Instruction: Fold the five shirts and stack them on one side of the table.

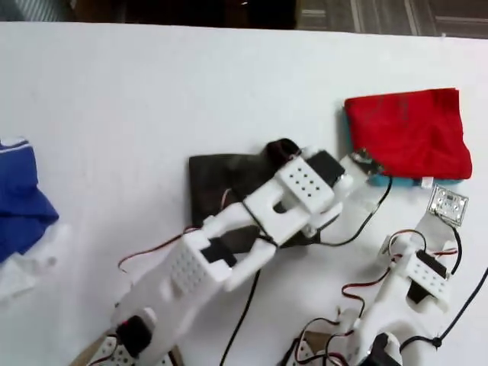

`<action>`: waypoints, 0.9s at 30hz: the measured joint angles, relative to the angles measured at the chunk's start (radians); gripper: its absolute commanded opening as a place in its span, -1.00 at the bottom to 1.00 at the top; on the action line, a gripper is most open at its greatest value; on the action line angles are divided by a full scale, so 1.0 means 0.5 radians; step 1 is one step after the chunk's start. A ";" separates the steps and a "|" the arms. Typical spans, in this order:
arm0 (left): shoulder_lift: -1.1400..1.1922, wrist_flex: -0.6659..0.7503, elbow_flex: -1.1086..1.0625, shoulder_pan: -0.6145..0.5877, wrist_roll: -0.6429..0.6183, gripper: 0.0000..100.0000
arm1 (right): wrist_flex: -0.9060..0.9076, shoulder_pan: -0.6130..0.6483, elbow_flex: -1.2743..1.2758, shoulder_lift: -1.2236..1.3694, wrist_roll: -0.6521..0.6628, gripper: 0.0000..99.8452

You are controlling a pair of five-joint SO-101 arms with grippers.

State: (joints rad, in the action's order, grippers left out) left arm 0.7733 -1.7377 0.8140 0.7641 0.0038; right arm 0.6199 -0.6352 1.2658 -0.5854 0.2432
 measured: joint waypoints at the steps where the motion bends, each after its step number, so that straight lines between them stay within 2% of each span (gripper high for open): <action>1: -0.055 -0.021 0.064 -0.012 0.000 -0.95 | 0.000 0.000 0.000 0.000 0.000 -0.58; 6: -0.209 -0.006 0.282 -0.261 0.058 -0.95 | 0.000 0.000 0.000 0.000 0.000 -0.58; 12: 0.031 0.353 0.316 -0.669 0.055 -0.95 | 0.000 0.000 0.000 0.000 0.000 -0.58; 17: 0.261 0.482 0.316 -0.681 0.061 -0.95 | 0.000 0.000 0.000 0.000 0.000 -0.58; 27: 0.304 0.902 0.316 -0.623 0.061 -0.95 | 0.000 0.000 0.000 0.000 0.000 -0.58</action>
State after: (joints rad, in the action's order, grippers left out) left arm 0.9252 -1.2866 0.9720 0.4526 0.0345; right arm 0.6199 -0.6352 1.2658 -0.5854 0.2432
